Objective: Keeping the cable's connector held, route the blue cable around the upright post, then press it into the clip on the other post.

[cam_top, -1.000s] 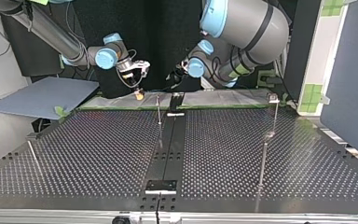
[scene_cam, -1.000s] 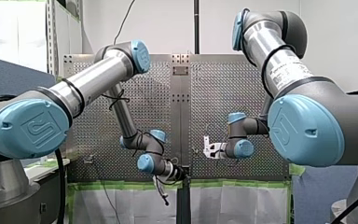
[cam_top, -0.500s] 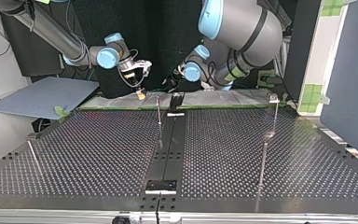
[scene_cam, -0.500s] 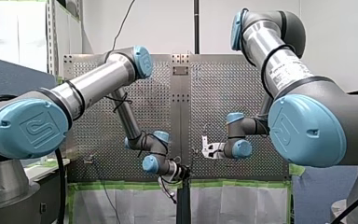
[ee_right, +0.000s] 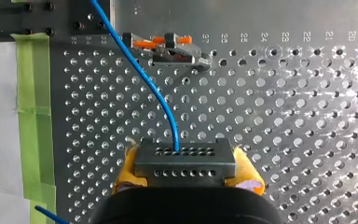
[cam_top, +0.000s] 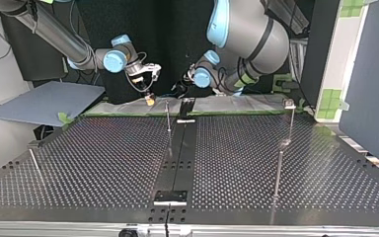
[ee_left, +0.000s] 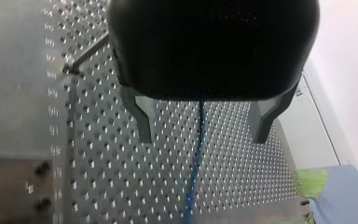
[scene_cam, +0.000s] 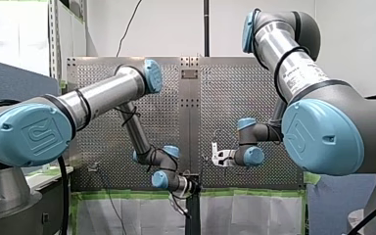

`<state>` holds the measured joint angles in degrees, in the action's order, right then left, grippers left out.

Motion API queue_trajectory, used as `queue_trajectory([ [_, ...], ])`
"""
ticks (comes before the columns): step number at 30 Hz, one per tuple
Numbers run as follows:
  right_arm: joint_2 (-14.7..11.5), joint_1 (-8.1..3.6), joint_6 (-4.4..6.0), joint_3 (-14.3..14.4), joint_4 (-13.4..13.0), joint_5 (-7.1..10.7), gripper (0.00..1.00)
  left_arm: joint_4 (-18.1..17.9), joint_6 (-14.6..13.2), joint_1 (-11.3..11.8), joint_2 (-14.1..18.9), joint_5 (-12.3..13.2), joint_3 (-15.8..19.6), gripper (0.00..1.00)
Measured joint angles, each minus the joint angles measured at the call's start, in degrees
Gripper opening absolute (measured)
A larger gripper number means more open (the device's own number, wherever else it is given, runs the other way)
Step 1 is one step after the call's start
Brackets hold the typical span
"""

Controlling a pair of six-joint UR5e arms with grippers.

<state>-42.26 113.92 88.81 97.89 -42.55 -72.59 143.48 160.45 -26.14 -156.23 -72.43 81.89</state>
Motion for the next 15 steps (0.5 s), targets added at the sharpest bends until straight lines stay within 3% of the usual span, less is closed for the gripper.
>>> queue_trajectory([
  [9,0.0,0.03,0.08,0.0,0.0,0.07,0.00,-0.3,5.1,-0.3,-2.5,1.5,-2.2,1.00],
  [15,0.0,0.03,0.08,0.0,0.0,0.07,0.00,-0.3,4.1,0.0,-2.5,0.8,-2.3,1.00],
])
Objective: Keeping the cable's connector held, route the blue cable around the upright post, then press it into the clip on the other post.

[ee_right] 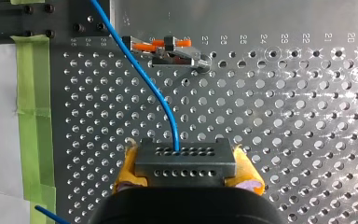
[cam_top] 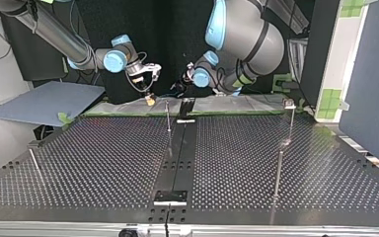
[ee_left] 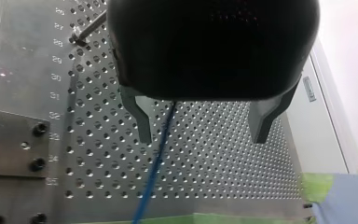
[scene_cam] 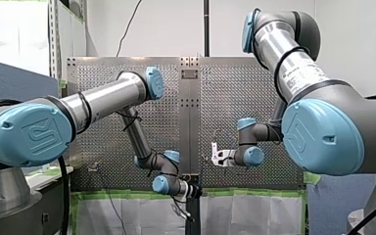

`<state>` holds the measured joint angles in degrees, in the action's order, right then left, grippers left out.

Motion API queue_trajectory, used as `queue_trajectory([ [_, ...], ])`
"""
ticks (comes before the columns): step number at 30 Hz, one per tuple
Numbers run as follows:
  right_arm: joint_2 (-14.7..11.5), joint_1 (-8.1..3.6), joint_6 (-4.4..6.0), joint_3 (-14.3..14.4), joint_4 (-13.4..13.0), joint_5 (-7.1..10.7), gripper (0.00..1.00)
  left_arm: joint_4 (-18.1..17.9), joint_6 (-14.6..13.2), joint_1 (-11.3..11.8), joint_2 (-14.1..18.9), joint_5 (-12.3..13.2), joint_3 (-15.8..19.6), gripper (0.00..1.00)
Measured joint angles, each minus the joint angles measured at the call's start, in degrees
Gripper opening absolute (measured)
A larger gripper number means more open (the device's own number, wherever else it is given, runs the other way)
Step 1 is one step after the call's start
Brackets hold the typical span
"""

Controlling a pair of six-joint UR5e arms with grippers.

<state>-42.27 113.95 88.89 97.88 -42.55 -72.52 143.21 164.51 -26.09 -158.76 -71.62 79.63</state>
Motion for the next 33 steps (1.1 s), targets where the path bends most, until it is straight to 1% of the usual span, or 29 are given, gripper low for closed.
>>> queue_trajectory([
  [1,0.0,0.00,0.00,0.0,0.0,0.00,0.00,0.0,-0.5,0.1,0.0,-0.5,0.0,1.00],
  [2,0.0,0.00,-0.01,0.0,0.0,0.00,0.00,0.1,-1.0,0.3,0.0,-0.9,0.0,0.87],
  [3,0.0,0.00,-0.01,0.0,0.0,0.00,0.00,0.3,-1.5,0.4,0.0,-1.4,0.0,0.87],
  [4,0.0,0.00,-0.01,0.0,0.0,0.00,0.00,0.6,-2.1,0.5,0.0,-1.9,0.0,0.70],
  [5,0.0,0.00,-0.01,0.0,0.0,0.00,0.00,0.9,-2.5,0.6,0.0,-2.4,0.0,0.50],
  [6,0.0,0.00,-0.02,0.0,0.0,0.00,0.00,1.2,-3.0,0.7,0.0,-2.8,0.0,0.50],
  [7,0.0,0.00,-0.02,0.0,0.0,0.00,0.00,1.8,-3.6,0.8,0.0,-3.5,0.0,0.36],
  [8,0.0,0.00,-0.01,0.0,0.0,0.00,0.00,2.2,-4.1,0.9,0.0,-3.9,0.0,0.15],
  [9,0.0,0.00,-0.02,0.0,0.0,0.00,0.00,2.6,-4.5,1.0,0.0,-4.4,0.0,0.15],
  [10,0.0,0.00,-0.02,0.0,0.0,0.00,0.00,3.0,-5.1,1.1,0.0,-5.0,0.0,0.05],
  [11,0.0,0.00,-0.02,0.0,0.0,0.00,0.00,3.2,-5.6,1.1,0.0,-5.5,0.0,0.00],
  [16,0.0,0.00,0.02,0.0,0.0,0.00,0.00,3.6,-8.2,1.2,0.0,-7.9,0.0,0.00],
  [17,0.0,0.00,0.03,0.0,0.0,0.00,0.00,3.6,-8.7,1.2,0.0,-8.1,0.0,0.00],
  [19,0.0,-0.01,0.08,0.0,0.0,0.00,0.00,3.3,-9.9,1.2,0.0,-7.8,0.0,0.00],
  [23,0.0,0.00,0.25,0.0,0.0,0.00,0.00,2.9,-12.0,1.1,0.0,-6.4,0.0,0.00],
  [27,0.0,0.00,0.38,0.0,0.0,-0.02,0.00,3.2,-14.1,1.2,0.0,-6.0,0.0,0.00],
  [30,0.0,-0.08,0.65,0.0,0.0,-0.14,0.00,4.3,-15.7,1.4,0.0,-6.8,0.0,0.00],
  [33,0.0,-0.31,0.80,0.0,0.1,-0.52,0.00,5.9,-17.5,1.8,0.0,-8.4,0.0,0.00],
])
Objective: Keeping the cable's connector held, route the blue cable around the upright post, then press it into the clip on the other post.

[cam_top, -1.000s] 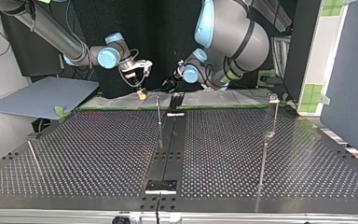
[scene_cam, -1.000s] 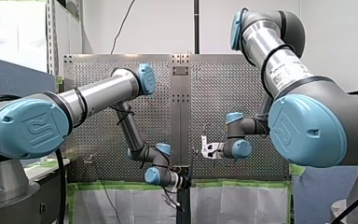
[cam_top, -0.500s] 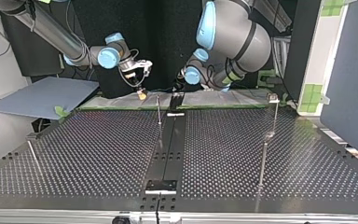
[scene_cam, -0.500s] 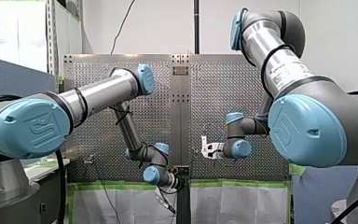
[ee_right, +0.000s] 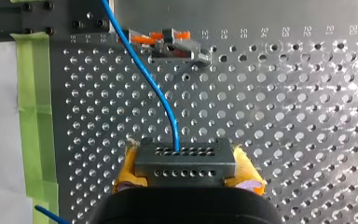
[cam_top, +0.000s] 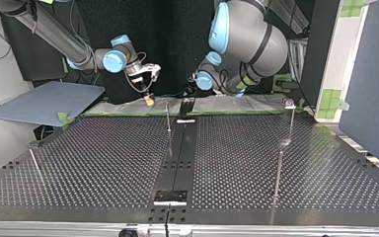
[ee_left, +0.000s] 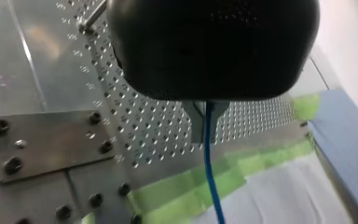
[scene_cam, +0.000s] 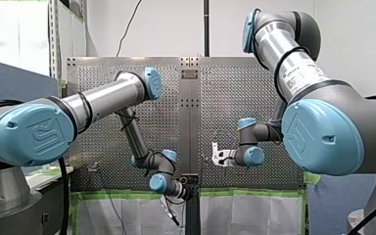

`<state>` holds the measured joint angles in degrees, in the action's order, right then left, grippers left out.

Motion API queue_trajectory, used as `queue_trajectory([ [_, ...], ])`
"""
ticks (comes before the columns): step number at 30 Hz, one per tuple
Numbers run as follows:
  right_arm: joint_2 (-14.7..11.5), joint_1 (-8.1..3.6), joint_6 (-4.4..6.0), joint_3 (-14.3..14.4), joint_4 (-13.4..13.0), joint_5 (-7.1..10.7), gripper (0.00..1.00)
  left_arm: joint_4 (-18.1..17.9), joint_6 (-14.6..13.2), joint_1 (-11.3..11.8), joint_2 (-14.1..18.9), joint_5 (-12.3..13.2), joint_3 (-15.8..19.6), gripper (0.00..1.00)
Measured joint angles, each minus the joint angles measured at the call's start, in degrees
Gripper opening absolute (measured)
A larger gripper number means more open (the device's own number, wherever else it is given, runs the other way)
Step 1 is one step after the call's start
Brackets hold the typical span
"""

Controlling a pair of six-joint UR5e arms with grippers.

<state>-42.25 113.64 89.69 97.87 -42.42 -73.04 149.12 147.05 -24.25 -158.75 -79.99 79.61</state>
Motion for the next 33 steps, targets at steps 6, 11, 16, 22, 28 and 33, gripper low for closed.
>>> queue_trajectory([
  [6,0.0,-0.60,0.13,0.0,0.1,-1.76,0.00,1.2,-3.8,0.9,0.1,-3.7,1.3,0.00],
  [11,0.7,-1.13,0.08,0.1,-0.2,-2.15,0.00,-0.8,-6.6,0.9,0.2,-5.9,3.4,0.00],
  [16,2.8,-1.75,-0.02,0.0,-1.3,-2.26,0.00,-2.8,-9.2,0.3,0.8,-6.2,4.0,0.00],
  [22,3.7,-2.75,0.15,0.0,-2.4,-2.03,0.00,-3.4,-12.5,-0.4,3.1,-6.1,4.5,0.00],
  [28,3.8,-4.09,1.25,0.0,-3.4,0.34,0.00,-4.2,-14.4,-0.9,6.3,-7.2,6.8,0.00],
  [33,3.8,-5.14,2.60,0.1,-4.2,2.30,0.00,-3.6,-15.8,-1.3,9.2,-8.0,7.6,0.00],
])
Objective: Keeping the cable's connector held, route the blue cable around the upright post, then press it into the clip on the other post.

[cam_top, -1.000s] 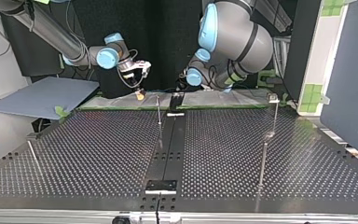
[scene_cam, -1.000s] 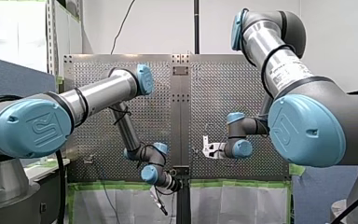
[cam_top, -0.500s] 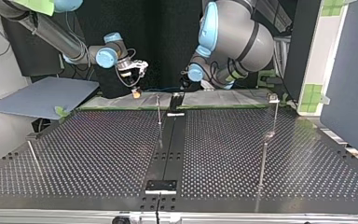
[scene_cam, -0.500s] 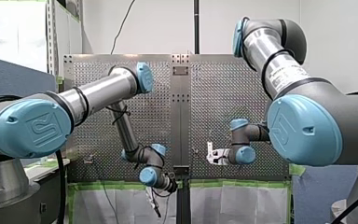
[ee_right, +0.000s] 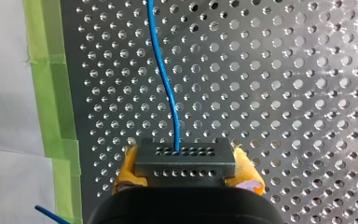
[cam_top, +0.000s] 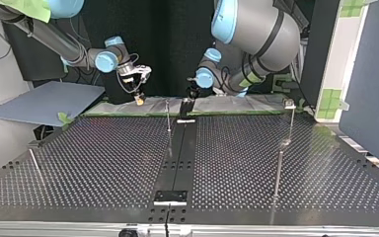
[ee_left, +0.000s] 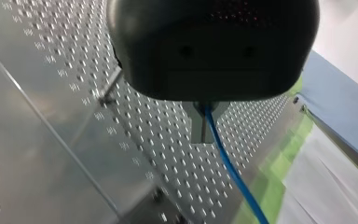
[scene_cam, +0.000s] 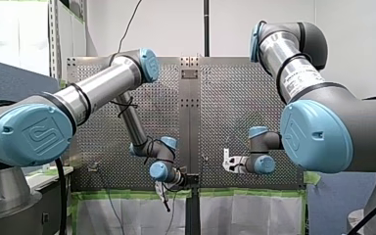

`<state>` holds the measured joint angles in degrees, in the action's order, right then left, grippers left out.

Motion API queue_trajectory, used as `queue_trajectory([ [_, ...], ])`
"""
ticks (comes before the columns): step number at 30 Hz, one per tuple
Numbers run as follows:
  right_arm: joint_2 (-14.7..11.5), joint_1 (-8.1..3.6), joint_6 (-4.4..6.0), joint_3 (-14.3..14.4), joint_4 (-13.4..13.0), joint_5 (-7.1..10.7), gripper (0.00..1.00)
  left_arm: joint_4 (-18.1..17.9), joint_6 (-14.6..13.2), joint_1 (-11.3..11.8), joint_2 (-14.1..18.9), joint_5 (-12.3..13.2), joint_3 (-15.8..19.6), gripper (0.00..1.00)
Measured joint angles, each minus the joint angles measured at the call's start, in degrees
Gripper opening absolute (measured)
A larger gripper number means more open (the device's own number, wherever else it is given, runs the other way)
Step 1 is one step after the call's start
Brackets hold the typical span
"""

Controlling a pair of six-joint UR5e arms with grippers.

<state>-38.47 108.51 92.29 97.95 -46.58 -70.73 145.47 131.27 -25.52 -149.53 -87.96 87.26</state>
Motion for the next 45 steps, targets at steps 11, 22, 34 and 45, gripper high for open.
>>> queue_trajectory([
  [11,0.0,-1.84,3.11,0.0,-2.0,2.31,0.00,0.8,-2.7,-2.0,5.1,-1.4,2.1,0.00],
  [22,0.1,-2.87,4.01,0.0,-2.3,2.56,0.00,1.9,-4.0,-3.4,8.1,-1.7,2.3,0.00],
  [34,0.1,-2.98,4.11,0.0,-2.4,2.83,0.00,2.4,-4.7,-4.4,8.1,-1.5,2.3,0.00],
  [45,1.1,-3.05,4.14,0.0,-2.7,2.55,0.00,4.1,-8.2,-6.2,8.1,-3.3,2.3,0.00],
])
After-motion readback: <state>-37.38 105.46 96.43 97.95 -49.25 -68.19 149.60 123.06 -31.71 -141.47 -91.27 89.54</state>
